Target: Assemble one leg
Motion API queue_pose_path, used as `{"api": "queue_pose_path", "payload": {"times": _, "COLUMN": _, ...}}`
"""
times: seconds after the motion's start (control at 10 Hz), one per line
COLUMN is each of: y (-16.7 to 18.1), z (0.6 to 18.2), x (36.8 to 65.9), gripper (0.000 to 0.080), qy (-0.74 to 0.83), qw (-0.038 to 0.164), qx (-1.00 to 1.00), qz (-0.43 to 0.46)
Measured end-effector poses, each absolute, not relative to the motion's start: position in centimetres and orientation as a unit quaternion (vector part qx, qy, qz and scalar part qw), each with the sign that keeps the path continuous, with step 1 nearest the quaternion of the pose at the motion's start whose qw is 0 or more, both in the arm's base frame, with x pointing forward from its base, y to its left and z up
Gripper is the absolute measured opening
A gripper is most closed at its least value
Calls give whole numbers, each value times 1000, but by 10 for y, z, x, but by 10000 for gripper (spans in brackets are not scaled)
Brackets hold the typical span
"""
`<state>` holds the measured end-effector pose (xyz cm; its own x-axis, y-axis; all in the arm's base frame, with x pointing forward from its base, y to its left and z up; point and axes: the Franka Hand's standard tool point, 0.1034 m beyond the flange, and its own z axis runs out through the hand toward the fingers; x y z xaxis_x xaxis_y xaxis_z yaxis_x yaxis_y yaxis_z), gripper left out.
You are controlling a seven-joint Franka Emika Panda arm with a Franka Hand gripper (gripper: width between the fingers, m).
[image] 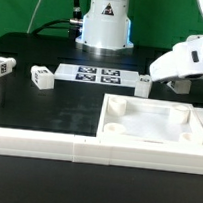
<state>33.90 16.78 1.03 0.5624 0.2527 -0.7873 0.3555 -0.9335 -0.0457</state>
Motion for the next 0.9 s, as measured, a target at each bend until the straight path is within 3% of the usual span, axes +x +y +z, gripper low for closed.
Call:
{"api": "queue_pose_path", "payload": {"times": 0.2, "y": 168, "z": 6, "x": 336, "gripper": 626, "qy": 175, "qw": 58, "qx": 884, "qz": -431}}
{"api": "queue_pose_path", "payload": {"times": 0.3, "y": 168, "z": 6, "x": 336, "gripper": 496, "qy": 174, "qw": 57, "qx": 884, "qz": -431}}
{"api": "queue_pose_path", "payload": {"times": 0.4, "y": 168, "z": 6, "x": 336, "gripper": 496, "qy": 174, "qw": 57, "qx": 884, "qz": -431}}
{"api": "queue_pose_path", "payload": {"times": 0.5, "y": 168, "z": 6, "x": 336, "gripper": 313, "qy": 174, "qw": 58, "qx": 883, "qz": -431}}
{"api": "queue_pose_path", "payload": {"times": 0.9, "y": 168, "z": 6, "x": 336, "gripper": 285, "qy": 174, "qw": 57, "qx": 883, "qz": -431}}
